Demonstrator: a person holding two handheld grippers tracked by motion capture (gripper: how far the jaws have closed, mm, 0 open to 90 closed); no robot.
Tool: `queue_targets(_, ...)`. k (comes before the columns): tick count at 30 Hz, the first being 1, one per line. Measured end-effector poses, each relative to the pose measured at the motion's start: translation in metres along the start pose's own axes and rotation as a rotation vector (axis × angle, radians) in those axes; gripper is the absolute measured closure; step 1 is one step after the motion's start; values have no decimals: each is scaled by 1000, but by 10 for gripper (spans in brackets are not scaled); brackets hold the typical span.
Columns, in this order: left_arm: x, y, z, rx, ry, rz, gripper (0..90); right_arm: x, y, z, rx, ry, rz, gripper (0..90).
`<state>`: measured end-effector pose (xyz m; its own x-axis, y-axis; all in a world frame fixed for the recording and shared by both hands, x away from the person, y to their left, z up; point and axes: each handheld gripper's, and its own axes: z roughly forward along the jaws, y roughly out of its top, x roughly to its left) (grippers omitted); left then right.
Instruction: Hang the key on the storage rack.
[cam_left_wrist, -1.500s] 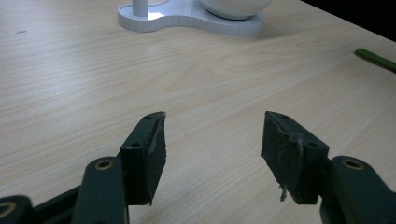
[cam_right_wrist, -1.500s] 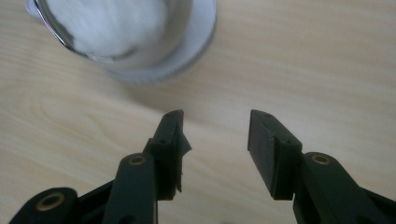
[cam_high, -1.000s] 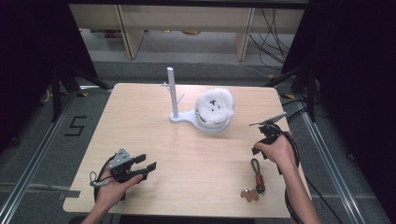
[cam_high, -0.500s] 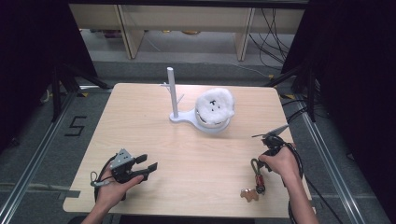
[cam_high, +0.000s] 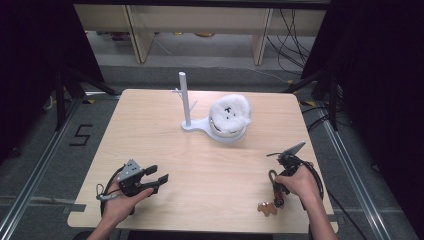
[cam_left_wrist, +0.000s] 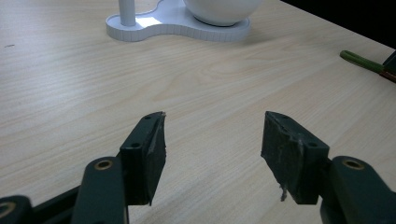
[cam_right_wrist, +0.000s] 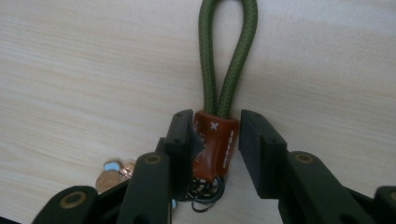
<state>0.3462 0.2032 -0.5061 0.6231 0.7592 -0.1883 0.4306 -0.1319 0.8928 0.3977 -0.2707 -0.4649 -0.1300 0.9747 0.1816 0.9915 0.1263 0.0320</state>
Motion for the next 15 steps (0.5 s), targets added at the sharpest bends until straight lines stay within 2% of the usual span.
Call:
queue_targets(1, 0, 0, 0, 0, -1, -2, 390, -2, -1, 3, -14, -13, -24, 659)
queue_targets(2, 0, 0, 0, 2, 5, -3, 391, 1, 0, 1, 16, -14, 9, 659)
queue_targets(3, 0, 0, -1, 8, 11, -1, 390, 0, 0, 3, 16, 16, 20, 660)
queue_targets(4, 0, 0, -1, 7, 11, -2, 390, 0, 0, 3, 20, -8, 3, 663)
queue_targets(8, 0, 0, -2, 9, 13, 0, 391, 1, 0, 6, 19, 9, 17, 689)
queue_targets(9, 0, 0, -2, 9, 14, 1, 390, 4, 2, 4, 49, 1, 56, 719)
queue_targets(10, 0, 0, -2, 10, 14, 2, 390, 4, 2, 4, 49, 1, 56, 719)
queue_targets(11, 0, 0, -2, 11, 13, 2, 391, -3, -1, 8, -31, -10, -68, 736)
queue_targets(12, 0, 0, -2, 11, 13, 3, 391, -3, -1, 8, -31, -10, -68, 736)
queue_targets(13, 0, 0, -2, 9, 13, 1, 390, 2, -1, 7, -4, 6, -8, 745)
queue_targets(15, 0, 0, -2, 9, 12, 1, 391, 1, -1, 7, -3, 2, -14, 747)
